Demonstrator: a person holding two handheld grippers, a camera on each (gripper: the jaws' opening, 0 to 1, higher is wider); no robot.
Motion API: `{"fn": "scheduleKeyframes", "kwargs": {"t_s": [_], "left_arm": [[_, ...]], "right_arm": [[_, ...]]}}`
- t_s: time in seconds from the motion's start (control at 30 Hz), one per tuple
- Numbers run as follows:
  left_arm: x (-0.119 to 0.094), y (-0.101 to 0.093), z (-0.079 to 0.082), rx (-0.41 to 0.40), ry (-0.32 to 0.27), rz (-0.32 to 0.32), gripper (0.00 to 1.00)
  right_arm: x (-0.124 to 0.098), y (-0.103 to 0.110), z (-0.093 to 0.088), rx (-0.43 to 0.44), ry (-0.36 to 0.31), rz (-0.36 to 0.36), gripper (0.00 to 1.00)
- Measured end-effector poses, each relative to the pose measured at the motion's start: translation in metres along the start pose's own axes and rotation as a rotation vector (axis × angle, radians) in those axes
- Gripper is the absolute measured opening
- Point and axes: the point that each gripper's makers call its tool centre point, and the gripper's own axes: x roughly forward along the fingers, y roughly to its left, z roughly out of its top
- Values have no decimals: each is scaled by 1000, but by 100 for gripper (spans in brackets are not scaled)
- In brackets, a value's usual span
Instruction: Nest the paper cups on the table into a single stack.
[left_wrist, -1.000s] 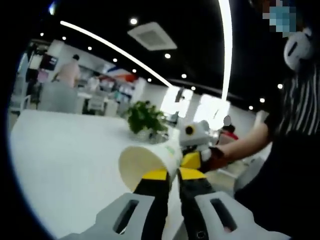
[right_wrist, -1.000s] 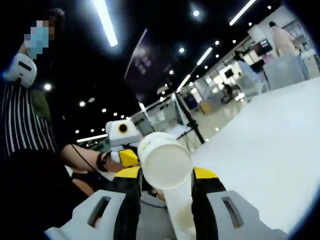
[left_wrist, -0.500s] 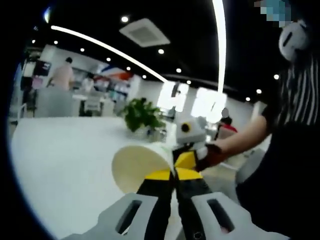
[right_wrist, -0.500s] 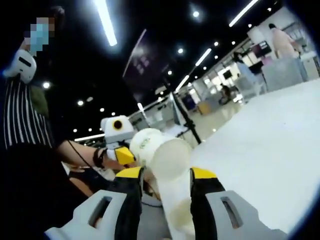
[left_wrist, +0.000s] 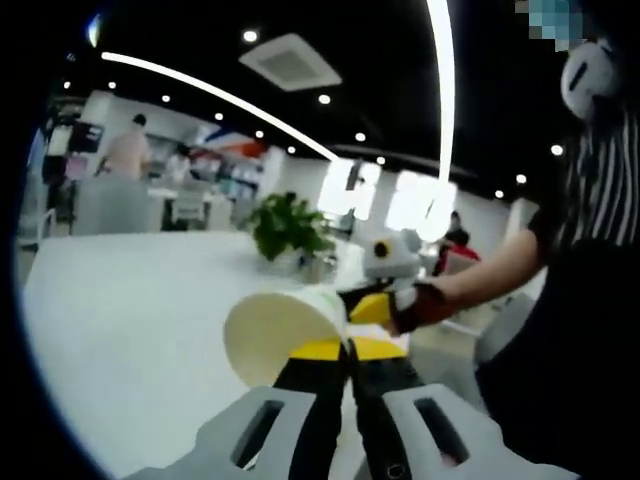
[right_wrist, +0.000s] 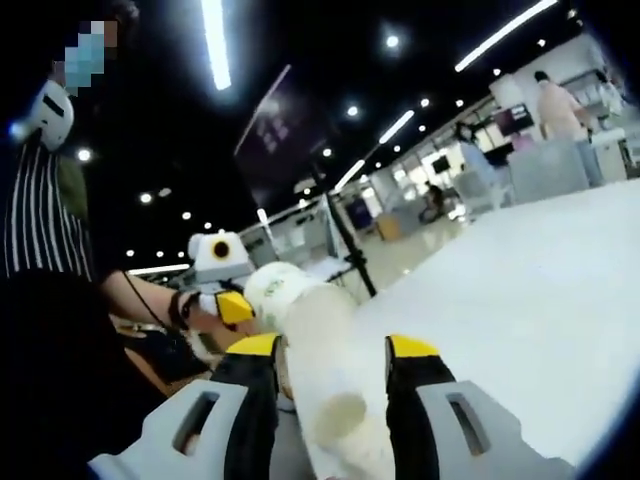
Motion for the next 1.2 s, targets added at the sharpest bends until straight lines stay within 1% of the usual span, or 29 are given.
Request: {"fn": "scheduleKeyframes", "kwargs": {"t_s": [0.1,0.17,0.3,0.37,0.43,0.47,0.53,0.6,0.63,0.73,0.8,0.9,0.97,1.1,1.2], "left_arm": [[-2,0,-1,4,5,7,0],[-4,1,-2,-2,6,11,0],[-7,2,-3,-7,6,19,0],[-7,1,-4,-8,9,21,0],[-8,1,-6,-9,12,25,0],[-8,1,-8,-9,18,27,0],[-9,2,-10,-1,26,32,0],[-9,0,-12,6,39,33,0],[-9,0,-13,9,46,32,0],[-10,0,-16,17,63,33,0],[-11,0,-17,19,65,35,0],[-13,1,-16,16,66,38,0],[-15,3,-17,17,77,40,0],[-17,4,-16,22,80,42,0],[-18,5,-16,19,79,43,0]], "right_arm": [[-3,-4,2,12,-7,-8,43],[-5,-9,4,8,-12,-29,45],[-9,-20,10,-10,-19,-83,53],[-11,-25,11,-17,-23,-104,55],[-15,-33,11,-44,-6,-138,57],[-16,-38,10,-72,9,-162,58],[-20,-47,4,-97,56,-211,61],[-20,-51,3,-78,57,-222,65],[-23,-56,0,-72,75,-245,66],[-26,-63,-1,-91,81,-285,72],[-27,-66,-1,-106,86,-302,77],[-27,-66,0,-112,86,-306,82],[-27,-68,-1,-128,100,-321,86],[-27,-67,-3,-117,101,-319,89],[-27,-68,-4,-126,102,-332,94]]}}
